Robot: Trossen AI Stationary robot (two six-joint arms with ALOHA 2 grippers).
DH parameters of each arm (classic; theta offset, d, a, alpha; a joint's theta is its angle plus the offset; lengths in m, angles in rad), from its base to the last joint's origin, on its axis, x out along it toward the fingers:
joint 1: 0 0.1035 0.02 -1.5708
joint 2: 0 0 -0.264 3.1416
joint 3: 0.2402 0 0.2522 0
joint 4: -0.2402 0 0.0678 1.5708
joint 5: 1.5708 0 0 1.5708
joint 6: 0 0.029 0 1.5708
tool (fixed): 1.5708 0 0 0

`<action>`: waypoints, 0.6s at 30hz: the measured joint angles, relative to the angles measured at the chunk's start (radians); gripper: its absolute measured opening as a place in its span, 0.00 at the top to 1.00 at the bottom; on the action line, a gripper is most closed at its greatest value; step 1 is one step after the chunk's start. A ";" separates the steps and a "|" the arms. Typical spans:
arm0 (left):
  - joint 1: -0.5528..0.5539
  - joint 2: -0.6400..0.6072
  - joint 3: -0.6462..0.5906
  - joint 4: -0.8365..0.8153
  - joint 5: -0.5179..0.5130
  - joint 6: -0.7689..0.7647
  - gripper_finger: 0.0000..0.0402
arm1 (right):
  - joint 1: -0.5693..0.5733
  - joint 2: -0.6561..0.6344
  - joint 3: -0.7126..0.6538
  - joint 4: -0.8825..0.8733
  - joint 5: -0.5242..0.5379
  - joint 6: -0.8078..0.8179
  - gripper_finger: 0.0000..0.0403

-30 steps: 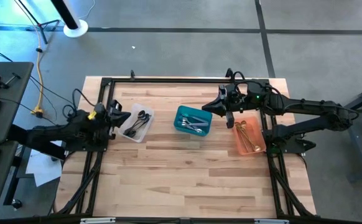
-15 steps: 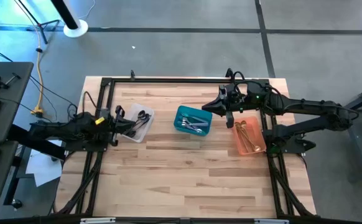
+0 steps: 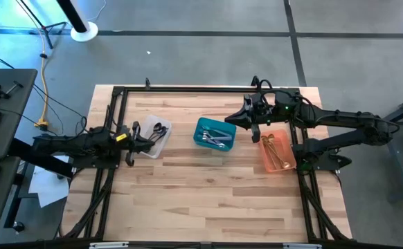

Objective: Sort silverware by color (type)
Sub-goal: Return to Home Position

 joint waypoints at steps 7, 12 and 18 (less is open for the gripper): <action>0.000 0.009 0.000 -0.001 0.002 -0.018 1.00 | 0.002 -0.001 0.000 0.000 0.000 -0.053 1.00; 0.000 0.010 0.000 0.000 0.002 -0.019 1.00 | 0.007 -0.023 0.000 -0.067 0.001 -0.125 1.00; 0.000 0.009 0.000 0.000 0.000 -0.019 1.00 | 0.007 -0.126 0.000 -0.247 -0.002 -0.181 1.00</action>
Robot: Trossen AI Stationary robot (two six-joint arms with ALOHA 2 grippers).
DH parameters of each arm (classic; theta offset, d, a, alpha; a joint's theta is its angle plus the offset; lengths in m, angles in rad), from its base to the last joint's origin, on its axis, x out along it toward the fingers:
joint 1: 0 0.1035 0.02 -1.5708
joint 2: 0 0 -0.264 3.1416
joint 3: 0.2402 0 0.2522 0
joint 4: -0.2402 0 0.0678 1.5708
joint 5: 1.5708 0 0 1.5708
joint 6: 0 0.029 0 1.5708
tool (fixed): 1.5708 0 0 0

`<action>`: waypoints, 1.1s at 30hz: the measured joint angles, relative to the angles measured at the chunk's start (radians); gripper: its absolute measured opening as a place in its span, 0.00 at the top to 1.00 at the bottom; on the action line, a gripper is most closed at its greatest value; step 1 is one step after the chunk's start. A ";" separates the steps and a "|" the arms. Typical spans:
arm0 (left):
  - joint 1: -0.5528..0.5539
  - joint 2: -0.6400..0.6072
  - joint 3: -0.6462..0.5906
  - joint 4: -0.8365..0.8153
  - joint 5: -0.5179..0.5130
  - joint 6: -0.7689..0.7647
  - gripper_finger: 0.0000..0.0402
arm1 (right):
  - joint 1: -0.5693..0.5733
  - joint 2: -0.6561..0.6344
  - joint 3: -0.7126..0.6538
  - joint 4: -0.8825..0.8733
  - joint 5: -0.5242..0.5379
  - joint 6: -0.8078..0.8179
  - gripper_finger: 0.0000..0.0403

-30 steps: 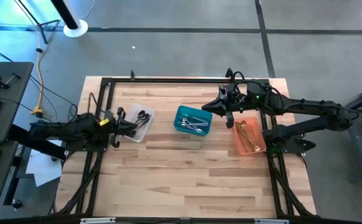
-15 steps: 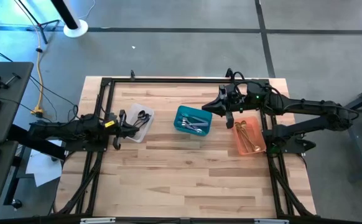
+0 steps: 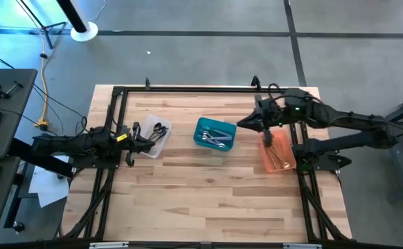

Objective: Sort silverware by color (type)
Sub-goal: Return to Home Position

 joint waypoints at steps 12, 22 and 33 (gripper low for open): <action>0.000 0.000 0.000 0.000 0.000 0.000 1.00 | 0.088 -0.381 -0.340 0.256 0.059 0.069 1.00; 0.000 0.000 0.000 0.000 0.000 0.000 1.00 | 0.139 -0.535 -0.576 0.392 0.136 0.062 1.00; 0.000 0.000 0.000 0.000 0.000 0.000 1.00 | 0.139 -0.623 -0.664 0.403 0.141 0.018 1.00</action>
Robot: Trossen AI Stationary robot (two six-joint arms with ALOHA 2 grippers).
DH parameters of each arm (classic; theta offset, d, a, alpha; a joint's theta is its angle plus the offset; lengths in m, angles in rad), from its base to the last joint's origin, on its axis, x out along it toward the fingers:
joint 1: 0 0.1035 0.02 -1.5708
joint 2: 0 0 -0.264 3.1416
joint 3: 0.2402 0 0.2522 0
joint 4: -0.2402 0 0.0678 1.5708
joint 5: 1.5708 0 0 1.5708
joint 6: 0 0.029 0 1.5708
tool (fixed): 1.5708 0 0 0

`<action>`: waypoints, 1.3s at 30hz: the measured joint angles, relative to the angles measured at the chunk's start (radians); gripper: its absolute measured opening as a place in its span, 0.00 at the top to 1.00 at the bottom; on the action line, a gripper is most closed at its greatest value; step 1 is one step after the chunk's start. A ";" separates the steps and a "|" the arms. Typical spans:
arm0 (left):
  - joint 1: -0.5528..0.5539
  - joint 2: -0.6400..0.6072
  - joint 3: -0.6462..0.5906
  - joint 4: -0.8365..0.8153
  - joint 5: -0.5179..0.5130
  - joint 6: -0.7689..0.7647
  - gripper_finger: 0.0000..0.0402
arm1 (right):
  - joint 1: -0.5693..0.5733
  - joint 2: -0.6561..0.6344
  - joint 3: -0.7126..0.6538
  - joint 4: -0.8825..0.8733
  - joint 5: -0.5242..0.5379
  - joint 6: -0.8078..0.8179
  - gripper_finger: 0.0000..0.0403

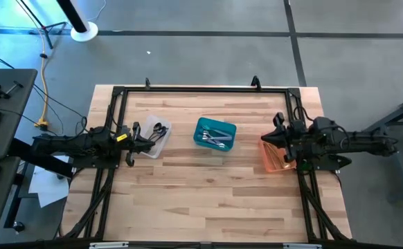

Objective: Sort silverware by color (type)
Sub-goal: Return to Home Position

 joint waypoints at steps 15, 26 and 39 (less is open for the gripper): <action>0.000 0.000 0.000 0.000 0.000 0.000 1.00 | 0.000 -0.221 -0.160 -0.003 0.038 0.045 1.00; 0.000 0.000 0.000 0.000 0.000 0.000 1.00 | 0.000 -0.335 -0.239 0.052 0.066 0.051 1.00; 0.000 0.000 0.000 0.000 0.000 0.000 1.00 | 0.000 -0.331 -0.288 0.053 0.055 0.066 1.00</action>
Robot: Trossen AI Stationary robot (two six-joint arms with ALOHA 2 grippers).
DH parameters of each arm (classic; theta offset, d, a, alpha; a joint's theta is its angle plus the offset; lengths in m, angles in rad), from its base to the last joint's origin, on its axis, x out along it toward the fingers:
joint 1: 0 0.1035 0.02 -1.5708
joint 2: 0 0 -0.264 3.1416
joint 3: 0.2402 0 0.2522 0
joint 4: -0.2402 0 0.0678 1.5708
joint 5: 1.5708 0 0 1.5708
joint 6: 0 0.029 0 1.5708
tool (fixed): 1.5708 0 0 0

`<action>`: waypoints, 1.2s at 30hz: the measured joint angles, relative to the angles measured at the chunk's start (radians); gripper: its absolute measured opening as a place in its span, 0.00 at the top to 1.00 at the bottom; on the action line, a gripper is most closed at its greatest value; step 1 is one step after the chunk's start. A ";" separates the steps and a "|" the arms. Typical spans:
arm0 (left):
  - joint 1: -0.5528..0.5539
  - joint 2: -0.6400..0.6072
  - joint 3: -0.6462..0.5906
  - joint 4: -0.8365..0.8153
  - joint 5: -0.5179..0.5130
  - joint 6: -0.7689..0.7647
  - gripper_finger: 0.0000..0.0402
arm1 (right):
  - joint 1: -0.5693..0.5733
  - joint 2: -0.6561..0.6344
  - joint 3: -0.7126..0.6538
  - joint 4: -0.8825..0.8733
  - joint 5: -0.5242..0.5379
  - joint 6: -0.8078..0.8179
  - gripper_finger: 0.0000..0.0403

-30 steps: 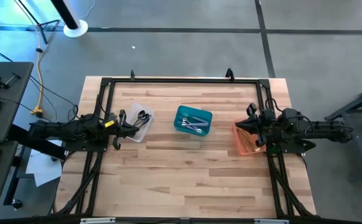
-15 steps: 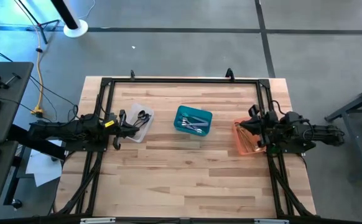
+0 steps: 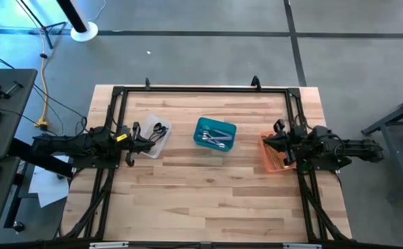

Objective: Sort silverware by color (type)
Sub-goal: Return to Home Position

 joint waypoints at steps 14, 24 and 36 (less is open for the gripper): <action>0.000 0.000 0.000 0.000 0.000 0.000 1.00 | 0.021 0.000 -0.002 -0.165 0.032 -0.016 1.00; 0.000 0.000 0.000 0.000 0.000 0.000 1.00 | 0.021 0.003 -0.002 -0.268 0.084 -0.060 1.00; 0.000 0.000 0.000 0.000 0.000 0.000 1.00 | 0.020 0.003 -0.002 -0.269 0.090 -0.092 1.00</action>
